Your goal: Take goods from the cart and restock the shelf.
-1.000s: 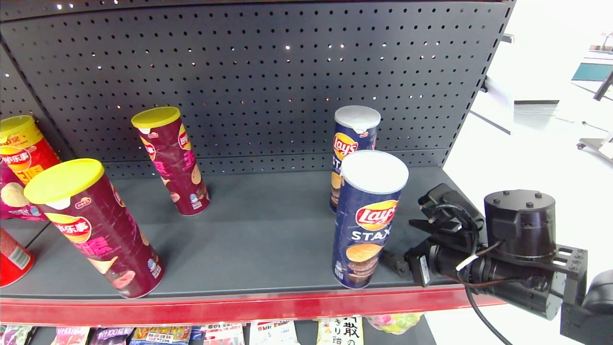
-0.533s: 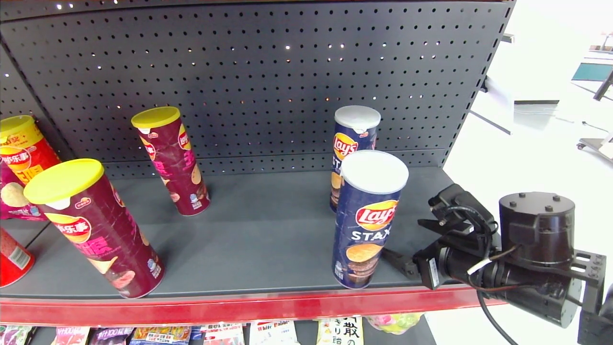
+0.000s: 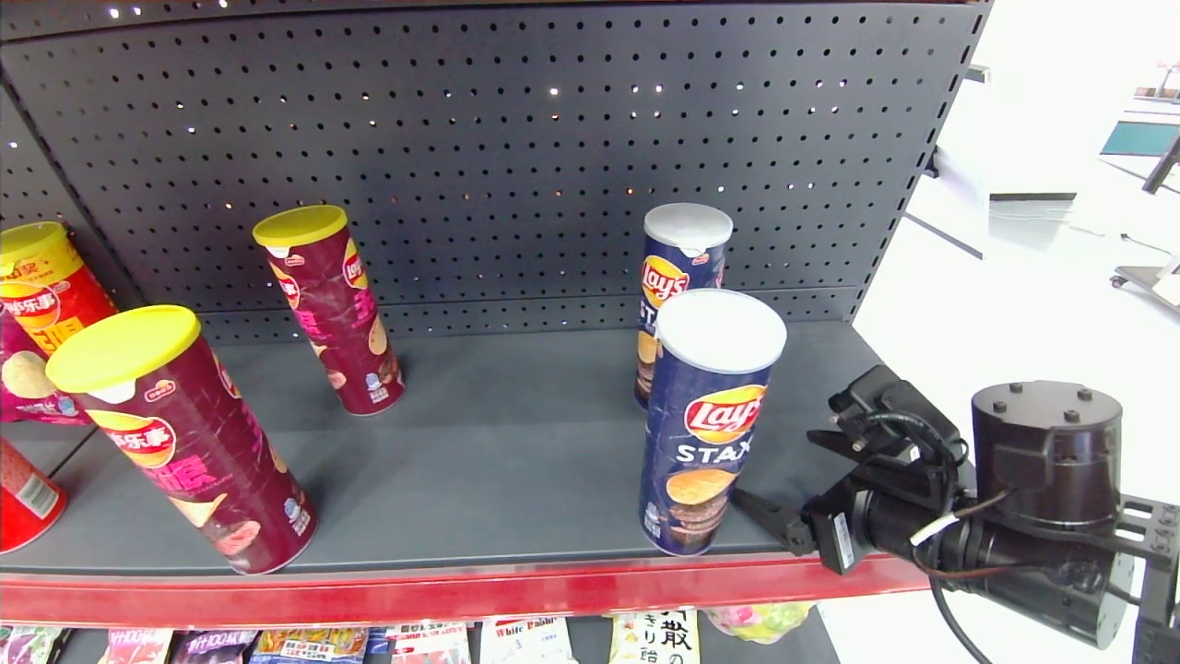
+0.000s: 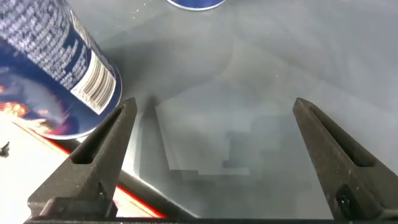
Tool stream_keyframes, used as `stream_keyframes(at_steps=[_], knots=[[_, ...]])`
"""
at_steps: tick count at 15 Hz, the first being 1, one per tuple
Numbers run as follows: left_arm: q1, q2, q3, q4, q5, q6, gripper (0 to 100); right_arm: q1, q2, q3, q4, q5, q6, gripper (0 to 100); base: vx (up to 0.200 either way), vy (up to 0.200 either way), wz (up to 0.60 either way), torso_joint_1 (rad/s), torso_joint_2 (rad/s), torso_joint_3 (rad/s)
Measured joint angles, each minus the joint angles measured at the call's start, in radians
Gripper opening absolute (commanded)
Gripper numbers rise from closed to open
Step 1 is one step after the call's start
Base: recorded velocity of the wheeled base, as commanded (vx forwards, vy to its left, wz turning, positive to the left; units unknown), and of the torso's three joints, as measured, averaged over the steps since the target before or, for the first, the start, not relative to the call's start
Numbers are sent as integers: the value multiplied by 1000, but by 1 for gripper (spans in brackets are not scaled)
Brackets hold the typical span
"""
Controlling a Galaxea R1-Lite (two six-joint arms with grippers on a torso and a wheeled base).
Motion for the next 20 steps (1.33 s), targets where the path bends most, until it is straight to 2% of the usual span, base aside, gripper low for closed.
stream_keyframes(at_steps=[20], knots=[[0,0,0,0,0,0,100,56,19,-28,-3,-1,0,100,0,0,0,0,0,0]])
